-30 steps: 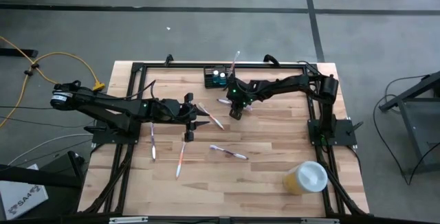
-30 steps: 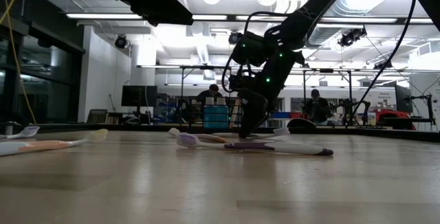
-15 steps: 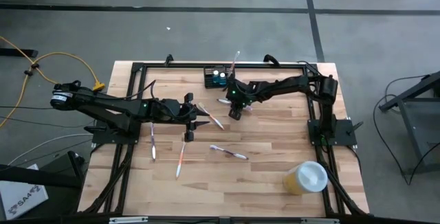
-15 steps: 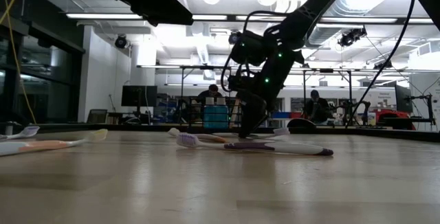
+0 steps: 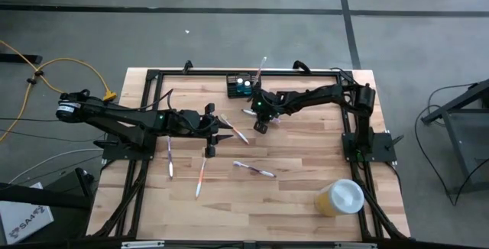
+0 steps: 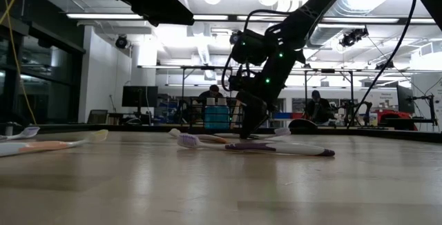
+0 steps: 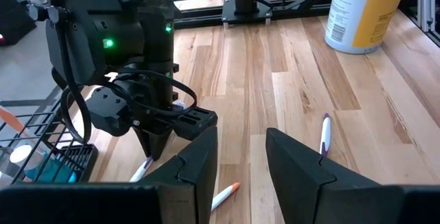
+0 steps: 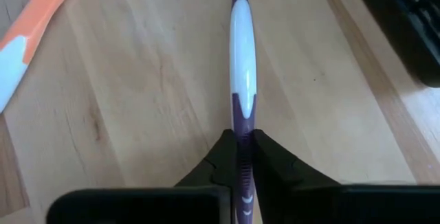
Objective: Pick & Place toothbrushing station
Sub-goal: Put the top right purple toothbrush into the wire organizer
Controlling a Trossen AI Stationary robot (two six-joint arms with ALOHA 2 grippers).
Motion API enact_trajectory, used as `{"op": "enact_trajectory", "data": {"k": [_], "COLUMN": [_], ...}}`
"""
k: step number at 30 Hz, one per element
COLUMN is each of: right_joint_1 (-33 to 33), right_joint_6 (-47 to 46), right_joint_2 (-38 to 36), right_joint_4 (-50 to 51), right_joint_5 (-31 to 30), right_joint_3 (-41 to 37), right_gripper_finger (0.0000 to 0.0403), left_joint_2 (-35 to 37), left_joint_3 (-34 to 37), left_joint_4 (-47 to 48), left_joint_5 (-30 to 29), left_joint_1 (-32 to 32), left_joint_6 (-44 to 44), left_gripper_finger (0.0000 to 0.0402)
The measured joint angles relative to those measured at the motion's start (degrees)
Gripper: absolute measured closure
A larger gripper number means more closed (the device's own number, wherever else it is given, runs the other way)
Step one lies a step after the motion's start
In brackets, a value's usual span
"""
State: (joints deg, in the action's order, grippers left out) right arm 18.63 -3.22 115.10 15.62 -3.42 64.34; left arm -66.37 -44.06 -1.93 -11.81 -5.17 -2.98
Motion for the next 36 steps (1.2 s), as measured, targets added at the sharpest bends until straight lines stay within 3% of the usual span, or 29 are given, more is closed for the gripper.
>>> {"op": "enact_trajectory", "data": {"k": [11, 36], "right_joint_1": [0.11, 1.33], "right_joint_6": [0.48, 1.91], "right_joint_2": [-2.98, -1.72], "right_joint_4": [0.77, 1.11], "right_joint_5": [-2.42, -0.29], "right_joint_3": [-0.22, -0.15], "right_gripper_finger": [0.04, 0.0386], "left_joint_2": [-0.01, 0.0], "left_joint_3": [0.0, 0.0], "left_joint_4": [0.02, 0.04], "left_joint_5": [0.02, 0.0], "left_joint_1": [-0.01, -2.1], "left_joint_6": [-0.02, -0.02], "left_gripper_finger": [0.0282, 0.0282]}}
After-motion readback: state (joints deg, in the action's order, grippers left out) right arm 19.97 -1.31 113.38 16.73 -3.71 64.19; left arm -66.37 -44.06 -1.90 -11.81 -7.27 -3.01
